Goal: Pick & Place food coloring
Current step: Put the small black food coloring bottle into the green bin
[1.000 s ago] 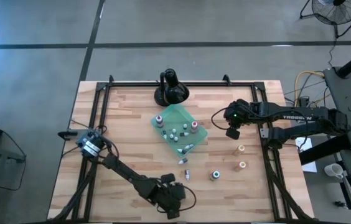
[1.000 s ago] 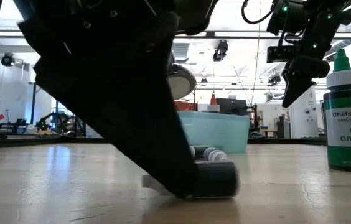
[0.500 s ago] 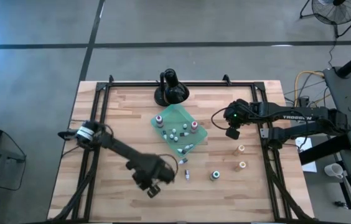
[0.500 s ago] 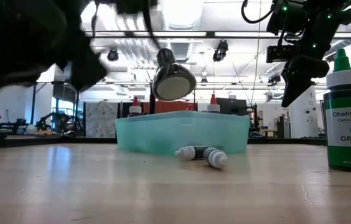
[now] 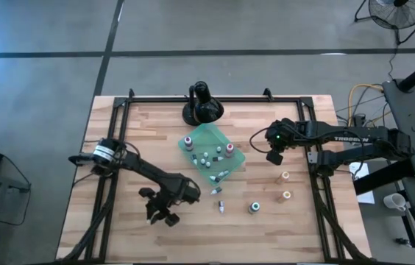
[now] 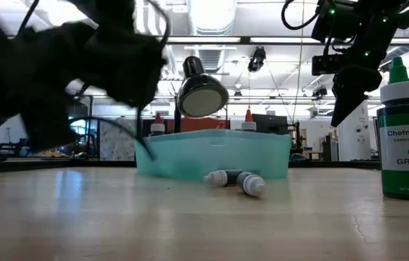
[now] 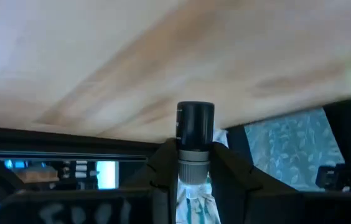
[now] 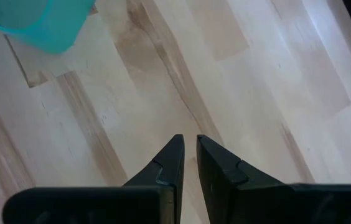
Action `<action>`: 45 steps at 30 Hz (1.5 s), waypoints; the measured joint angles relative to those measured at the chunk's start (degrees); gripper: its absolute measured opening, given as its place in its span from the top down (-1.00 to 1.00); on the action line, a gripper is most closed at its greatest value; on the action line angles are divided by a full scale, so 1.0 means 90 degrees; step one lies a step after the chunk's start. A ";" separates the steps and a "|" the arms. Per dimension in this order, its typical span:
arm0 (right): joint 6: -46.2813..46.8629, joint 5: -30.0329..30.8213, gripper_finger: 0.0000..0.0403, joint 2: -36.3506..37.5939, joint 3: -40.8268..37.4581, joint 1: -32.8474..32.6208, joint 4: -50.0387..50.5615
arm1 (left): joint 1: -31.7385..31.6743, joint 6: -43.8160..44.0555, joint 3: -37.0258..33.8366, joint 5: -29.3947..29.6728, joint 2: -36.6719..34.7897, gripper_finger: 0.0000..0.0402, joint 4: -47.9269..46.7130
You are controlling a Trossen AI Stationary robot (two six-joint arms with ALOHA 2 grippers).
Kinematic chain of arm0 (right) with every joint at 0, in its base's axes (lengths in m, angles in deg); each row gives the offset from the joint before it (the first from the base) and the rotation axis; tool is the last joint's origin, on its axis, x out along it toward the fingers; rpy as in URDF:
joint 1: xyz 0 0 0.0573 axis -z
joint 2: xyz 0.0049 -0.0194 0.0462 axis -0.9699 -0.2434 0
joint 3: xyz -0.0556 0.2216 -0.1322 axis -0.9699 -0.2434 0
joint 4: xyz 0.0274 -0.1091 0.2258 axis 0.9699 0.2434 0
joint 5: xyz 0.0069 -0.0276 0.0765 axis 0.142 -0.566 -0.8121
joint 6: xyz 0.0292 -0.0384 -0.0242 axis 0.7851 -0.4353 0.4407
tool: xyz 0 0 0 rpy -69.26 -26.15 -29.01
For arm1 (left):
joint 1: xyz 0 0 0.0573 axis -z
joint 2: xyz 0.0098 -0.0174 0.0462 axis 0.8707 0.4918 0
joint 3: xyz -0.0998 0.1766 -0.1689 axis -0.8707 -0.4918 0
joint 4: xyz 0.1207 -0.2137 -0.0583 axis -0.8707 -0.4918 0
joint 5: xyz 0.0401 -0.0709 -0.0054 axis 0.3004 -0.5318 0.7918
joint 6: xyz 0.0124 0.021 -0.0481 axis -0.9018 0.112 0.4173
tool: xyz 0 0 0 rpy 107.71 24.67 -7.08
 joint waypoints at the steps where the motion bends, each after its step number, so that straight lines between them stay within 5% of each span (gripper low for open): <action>1: 0.0000 0.0000 0.81 0.0000 0.0000 0.0000 0.0002 | 0.0003 0.0087 -0.0146 -0.0016 0.0000 0.75 0.0062; 10: -0.0046 0.0000 0.81 0.0000 0.0000 0.0000 -0.0018 | -0.0004 0.0225 -0.0924 -0.0663 0.0000 0.75 0.0234; 29: -0.0051 0.0005 0.81 0.0000 0.0000 0.0000 -0.0076 | 0.0001 0.0639 -0.1008 -0.0353 -0.0002 0.73 0.0962; 45: -0.0053 0.0005 0.81 0.0000 -0.0022 0.0000 -0.0117 | -0.0004 0.0688 -0.0794 0.0581 0.0010 0.26 0.1011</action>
